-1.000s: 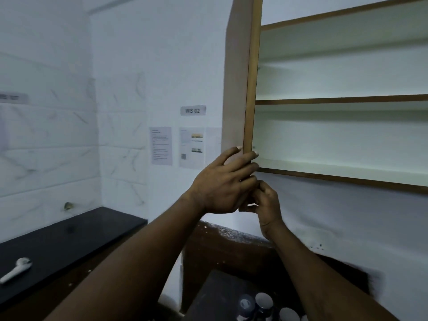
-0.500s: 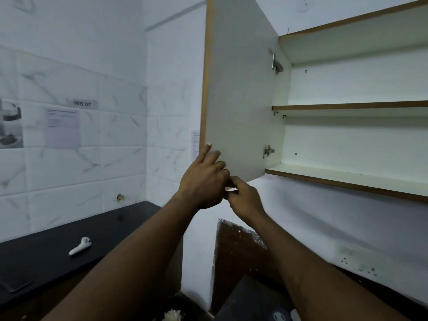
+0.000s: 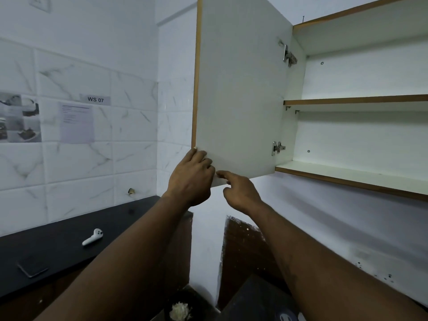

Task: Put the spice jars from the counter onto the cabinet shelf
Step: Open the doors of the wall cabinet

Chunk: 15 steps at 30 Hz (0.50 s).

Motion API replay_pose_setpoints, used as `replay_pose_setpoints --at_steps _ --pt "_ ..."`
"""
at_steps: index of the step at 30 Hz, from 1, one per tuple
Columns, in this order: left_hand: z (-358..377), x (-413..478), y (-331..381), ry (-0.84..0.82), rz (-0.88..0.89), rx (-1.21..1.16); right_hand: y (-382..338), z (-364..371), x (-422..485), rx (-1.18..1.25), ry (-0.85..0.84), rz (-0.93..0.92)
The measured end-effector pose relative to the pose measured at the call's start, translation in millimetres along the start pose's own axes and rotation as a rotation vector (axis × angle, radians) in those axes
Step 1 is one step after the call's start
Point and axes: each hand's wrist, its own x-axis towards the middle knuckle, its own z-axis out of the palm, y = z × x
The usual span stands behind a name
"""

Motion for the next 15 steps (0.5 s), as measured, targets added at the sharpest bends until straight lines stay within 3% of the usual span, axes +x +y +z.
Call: replay_pose_setpoints --at_steps 15 --pt "-9 16 22 0.088 -0.038 -0.046 23 -29 -7 -0.187 0.01 -0.08"
